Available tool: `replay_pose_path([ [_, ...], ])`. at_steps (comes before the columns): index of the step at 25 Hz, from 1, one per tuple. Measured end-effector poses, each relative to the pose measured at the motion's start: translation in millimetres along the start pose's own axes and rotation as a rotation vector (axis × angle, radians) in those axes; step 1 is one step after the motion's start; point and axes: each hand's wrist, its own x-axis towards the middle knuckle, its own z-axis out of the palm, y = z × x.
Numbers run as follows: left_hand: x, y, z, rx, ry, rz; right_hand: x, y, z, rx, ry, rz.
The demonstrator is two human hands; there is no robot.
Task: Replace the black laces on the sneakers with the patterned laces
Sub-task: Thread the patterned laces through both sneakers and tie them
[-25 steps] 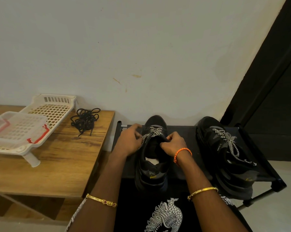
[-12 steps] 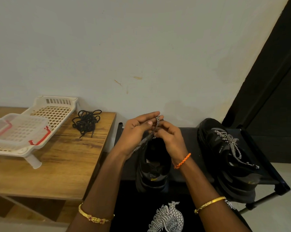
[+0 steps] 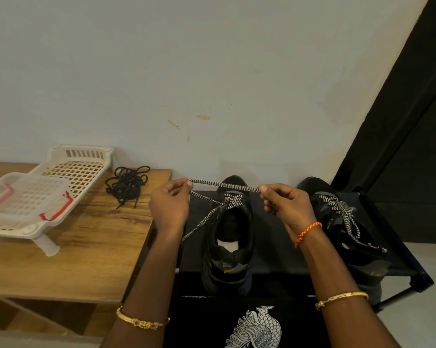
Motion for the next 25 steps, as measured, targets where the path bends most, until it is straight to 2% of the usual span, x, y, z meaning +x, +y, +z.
replay_pose_path([
  [7,-3,0,2,0.089,0.180,-0.276,5,6,-10,-0.087,0.095,0.073],
  [9,-4,1,1,0.125,0.137,-0.321,4,7,-11,-0.113,0.113,0.068],
  [11,-4,0,3,0.242,-0.010,-0.148,2,5,-9,-0.076,0.050,0.067],
  [14,-14,3,11,0.333,-0.319,0.286,-2,2,0,-0.088,-0.069,0.034],
  [17,-35,9,22,0.361,-0.526,0.507,-5,-1,9,-0.099,-0.099,-0.005],
  [18,-38,9,25,0.313,-0.538,0.550,-6,-1,10,-0.082,-0.094,-0.008],
  [20,-37,15,24,-0.019,-0.425,0.521,-5,-1,11,-0.081,-0.071,-0.015],
  [22,-26,25,16,-0.445,-0.234,0.332,-3,-1,10,-0.099,-0.049,-0.025],
  [23,-21,28,11,-0.572,-0.178,0.233,-2,-1,10,-0.106,-0.048,-0.029],
  [25,-16,27,3,-0.570,-0.200,0.169,-2,-2,9,-0.107,-0.074,-0.033],
])
